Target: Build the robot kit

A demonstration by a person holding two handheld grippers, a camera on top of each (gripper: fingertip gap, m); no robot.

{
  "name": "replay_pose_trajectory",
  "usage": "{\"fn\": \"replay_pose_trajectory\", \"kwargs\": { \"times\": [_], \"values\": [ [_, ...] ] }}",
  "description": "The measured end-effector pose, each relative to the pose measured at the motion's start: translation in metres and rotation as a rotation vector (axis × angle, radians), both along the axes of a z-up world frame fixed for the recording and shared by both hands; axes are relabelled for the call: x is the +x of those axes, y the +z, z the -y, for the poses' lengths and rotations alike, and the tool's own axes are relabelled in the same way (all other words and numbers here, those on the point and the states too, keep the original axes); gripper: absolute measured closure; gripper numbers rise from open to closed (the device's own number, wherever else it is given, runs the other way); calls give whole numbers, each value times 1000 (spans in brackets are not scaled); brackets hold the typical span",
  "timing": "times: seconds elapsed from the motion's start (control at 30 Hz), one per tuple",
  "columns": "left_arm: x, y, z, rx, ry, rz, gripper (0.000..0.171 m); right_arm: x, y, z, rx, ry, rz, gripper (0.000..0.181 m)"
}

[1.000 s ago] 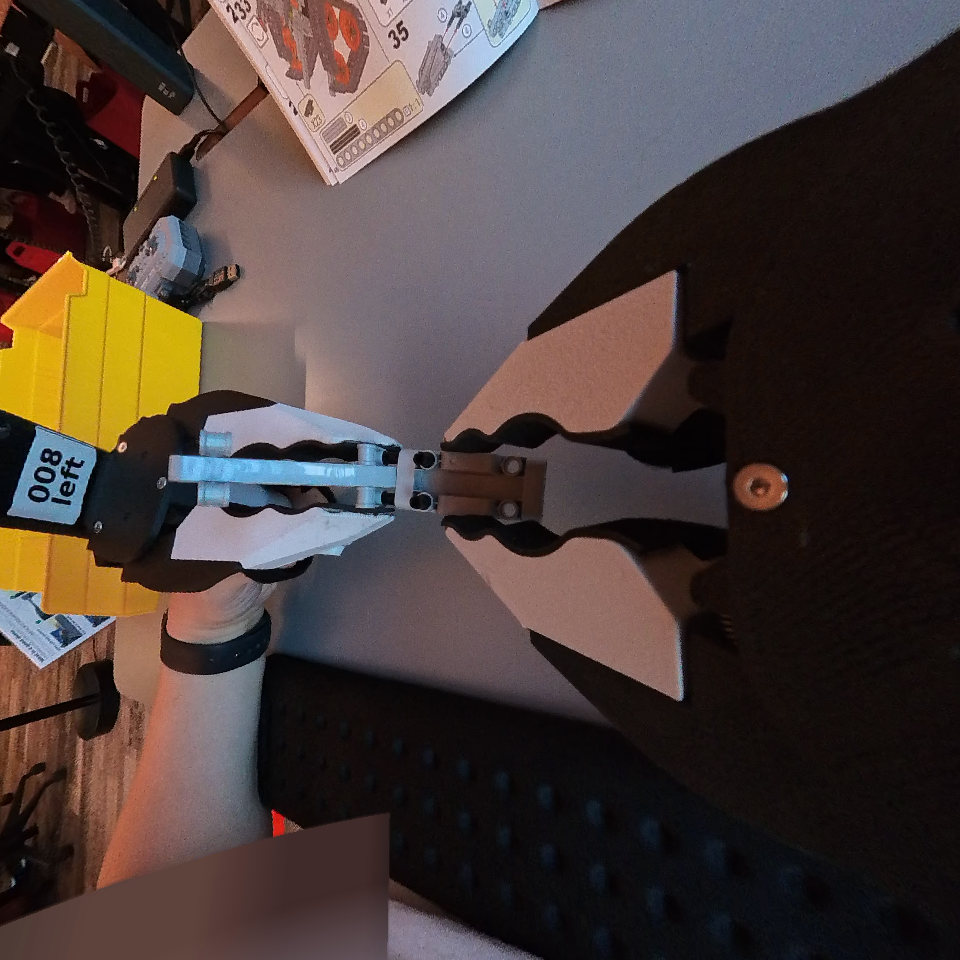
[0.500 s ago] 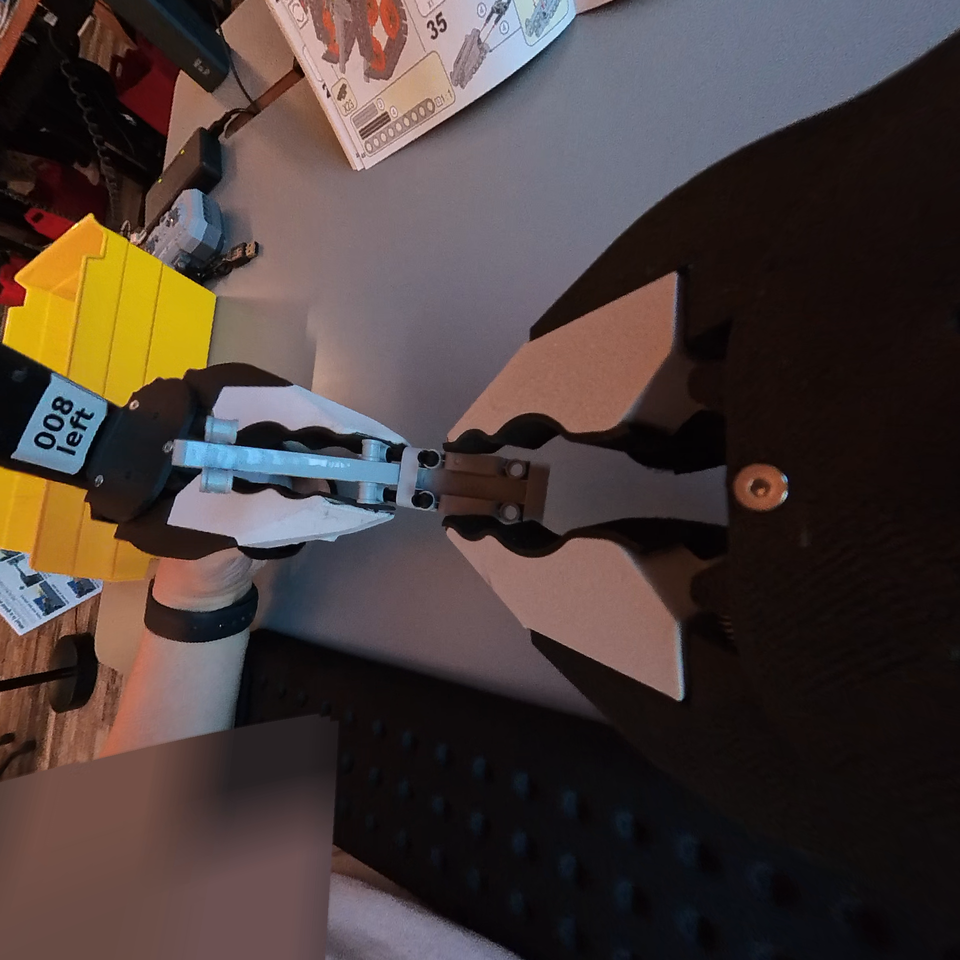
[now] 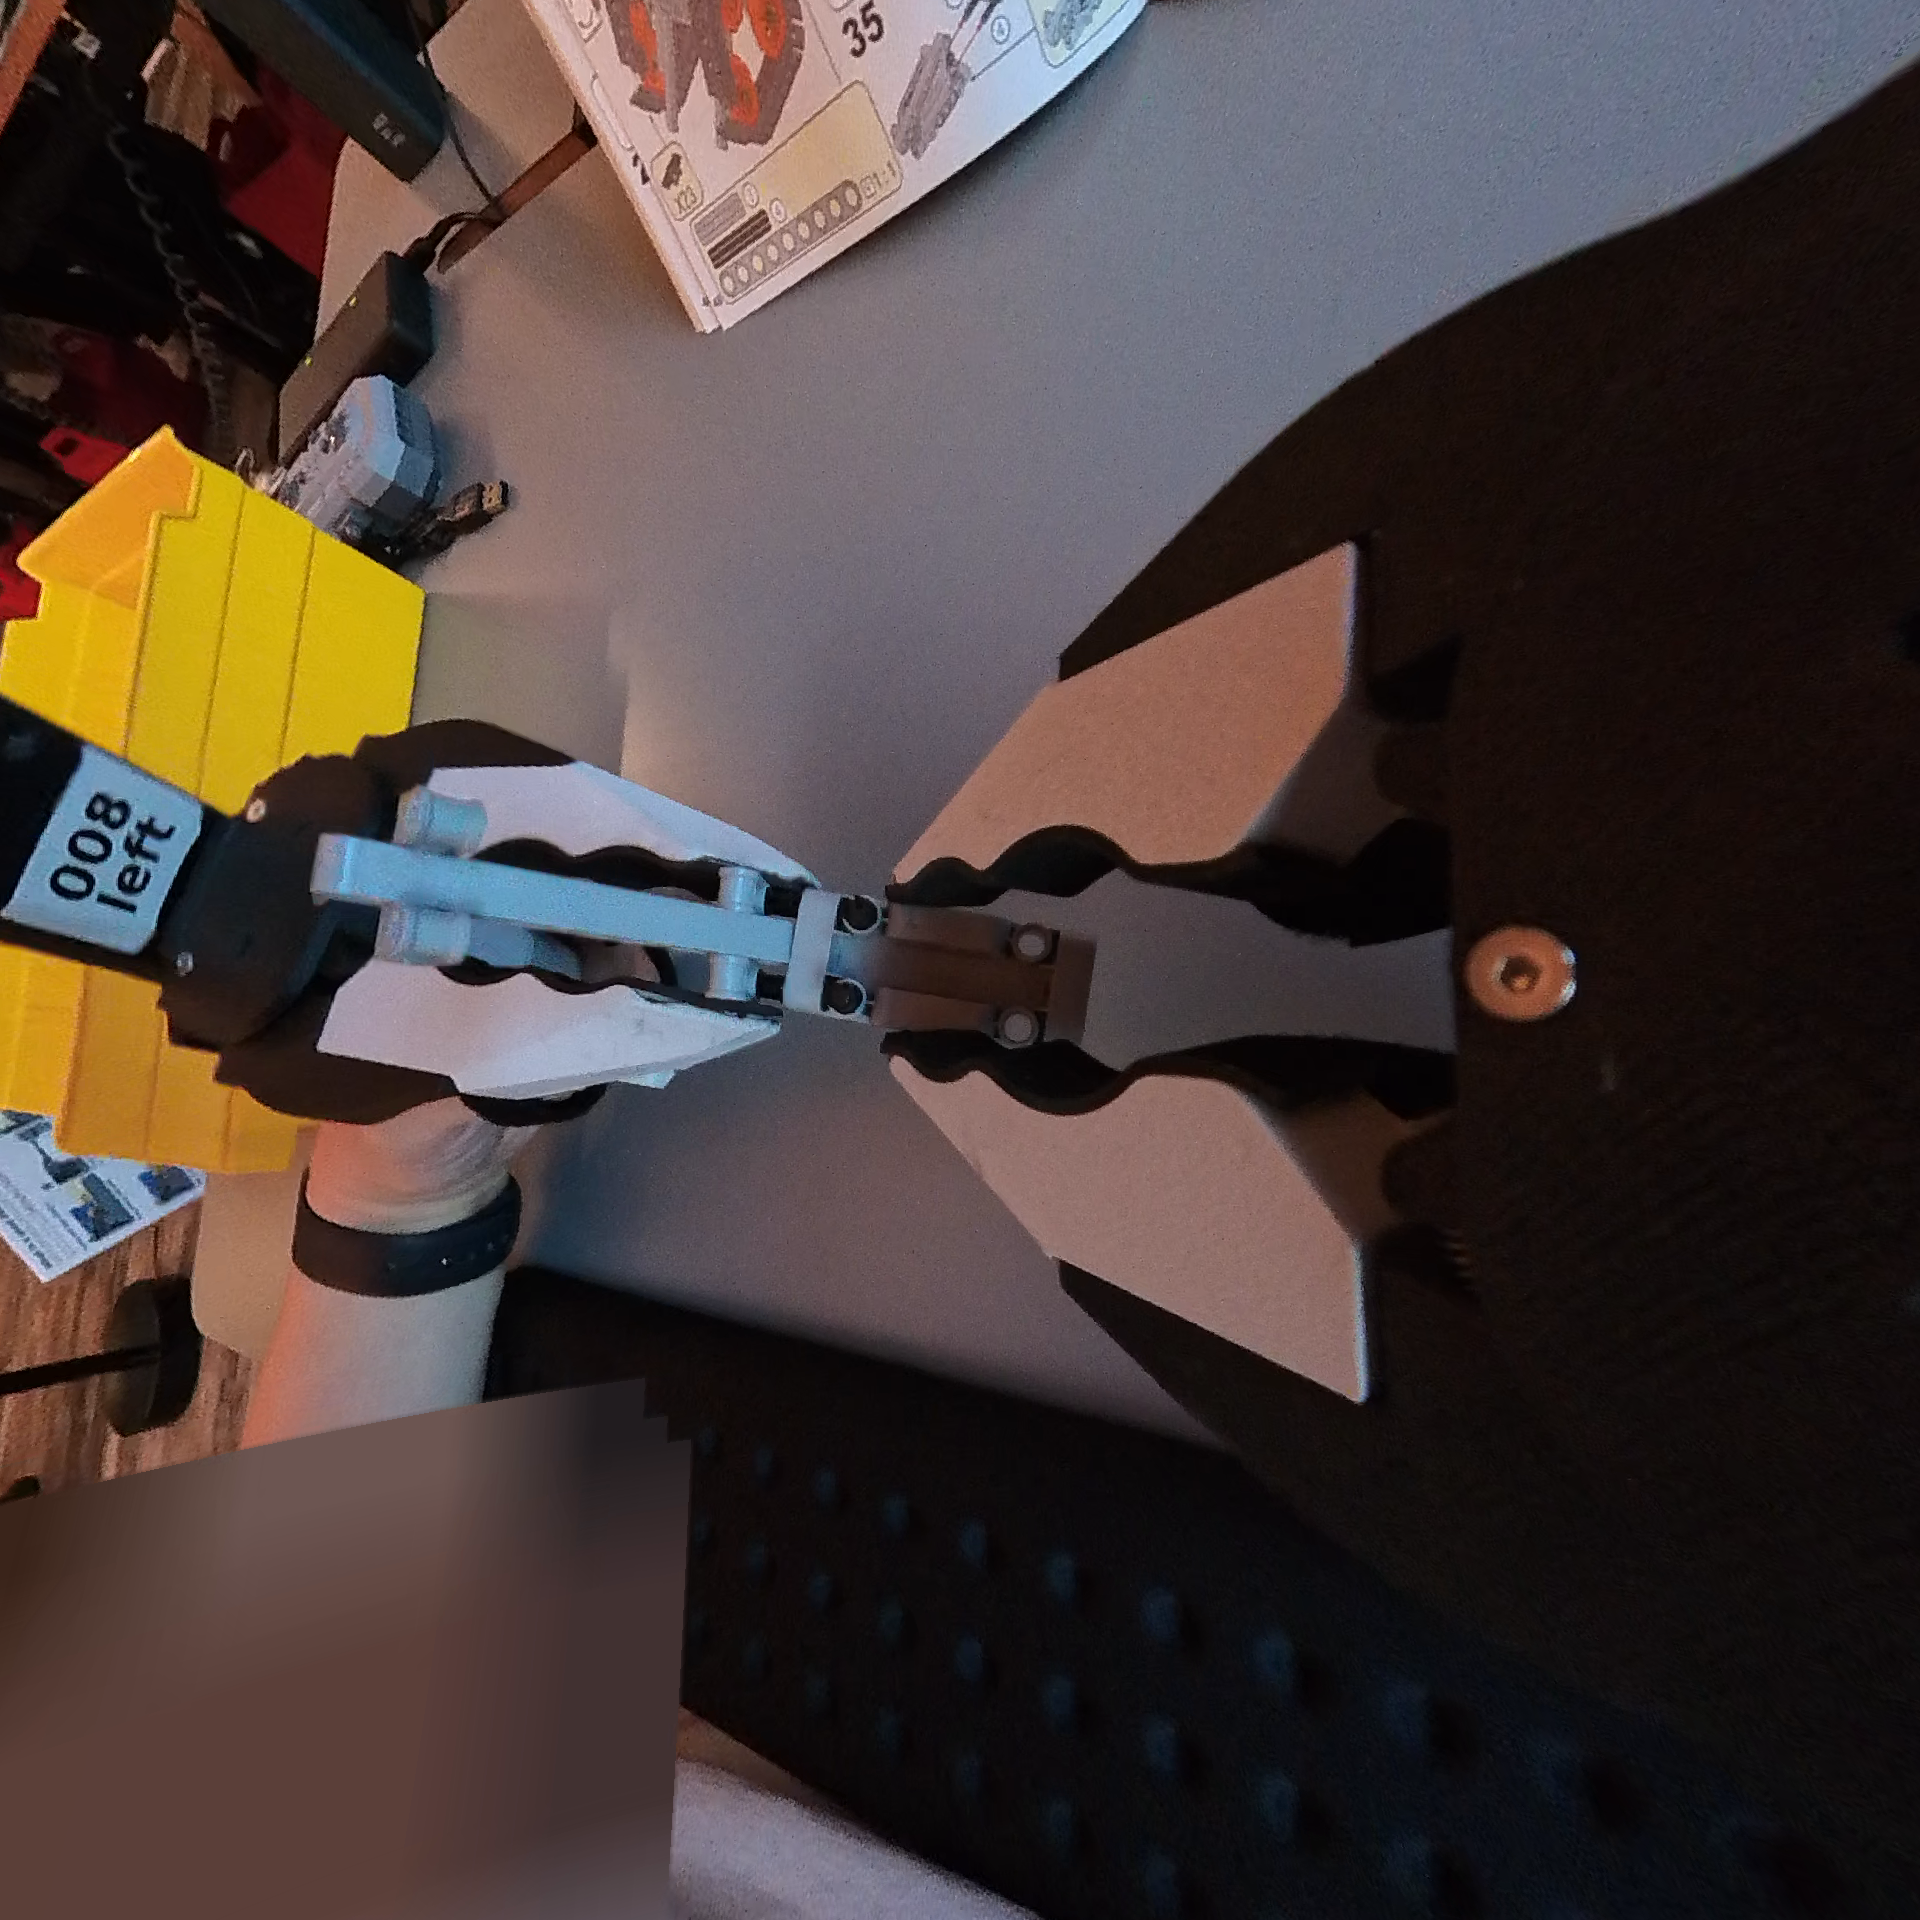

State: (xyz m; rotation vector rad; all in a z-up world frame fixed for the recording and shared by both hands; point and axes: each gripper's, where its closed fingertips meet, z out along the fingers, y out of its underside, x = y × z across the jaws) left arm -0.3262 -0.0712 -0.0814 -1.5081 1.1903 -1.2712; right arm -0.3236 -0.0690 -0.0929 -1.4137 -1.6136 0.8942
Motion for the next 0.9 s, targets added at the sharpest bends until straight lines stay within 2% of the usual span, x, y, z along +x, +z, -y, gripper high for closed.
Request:
{"fn": "replay_pose_trajectory", "kwargs": {
  "times": [0.37,0.9],
  "values": [
    [-4,-3,-19,12,121,-32,149,0,-3,-17,-92,-98,-23,158],
    [-5,-2,-27,-3,170,-19,150,0,-4,-22,-148,-165,6,158]
  ]
}}
